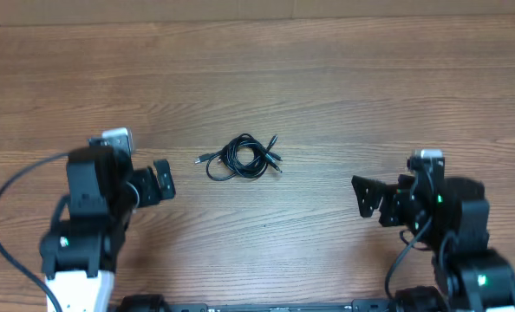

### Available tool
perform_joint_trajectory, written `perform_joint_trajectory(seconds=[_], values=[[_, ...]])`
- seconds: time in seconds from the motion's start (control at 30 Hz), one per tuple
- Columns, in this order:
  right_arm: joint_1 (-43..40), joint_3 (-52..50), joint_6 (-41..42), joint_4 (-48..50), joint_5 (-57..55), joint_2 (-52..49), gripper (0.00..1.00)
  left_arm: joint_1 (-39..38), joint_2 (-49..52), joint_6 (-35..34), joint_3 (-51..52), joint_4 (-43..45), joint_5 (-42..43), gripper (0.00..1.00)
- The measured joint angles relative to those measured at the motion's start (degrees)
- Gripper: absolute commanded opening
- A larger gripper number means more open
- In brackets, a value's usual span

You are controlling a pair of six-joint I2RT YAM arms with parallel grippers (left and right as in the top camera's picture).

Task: Untangle cables
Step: 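Reach both grippers toward the black cable bundle from either side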

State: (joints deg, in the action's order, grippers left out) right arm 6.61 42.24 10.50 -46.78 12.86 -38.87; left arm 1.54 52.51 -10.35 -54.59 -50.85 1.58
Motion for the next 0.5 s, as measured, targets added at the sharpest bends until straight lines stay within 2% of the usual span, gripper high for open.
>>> perform_joint_trajectory(seconds=[0.13, 0.2, 0.23, 0.33, 0.5], values=[[-0.2, 11.6, 0.2, -12.0, 0.4, -12.7, 1.00, 0.0, 7.1, 0.0, -11.2, -11.9, 0.2, 1.00], [-0.2, 16.6, 0.1, -17.1, 0.4, -17.3, 1.00, 0.0, 8.9, 0.0, -14.6, -14.6, 0.2, 0.99], [-0.2, 21.0, 0.1, -21.5, 0.2, -20.7, 1.00, 0.0, 9.4, 0.0, -15.8, -15.2, 0.2, 1.00], [-0.2, 28.0, 0.0, -25.6, -1.0, -26.7, 1.00, 0.0, 9.9, -0.1, -17.5, -15.6, 0.4, 1.00], [-0.2, 29.2, 0.0, -26.8, -1.1, -28.6, 1.00, 0.0, 10.0, -4.9, -17.5, -13.5, 4.4, 1.00]])
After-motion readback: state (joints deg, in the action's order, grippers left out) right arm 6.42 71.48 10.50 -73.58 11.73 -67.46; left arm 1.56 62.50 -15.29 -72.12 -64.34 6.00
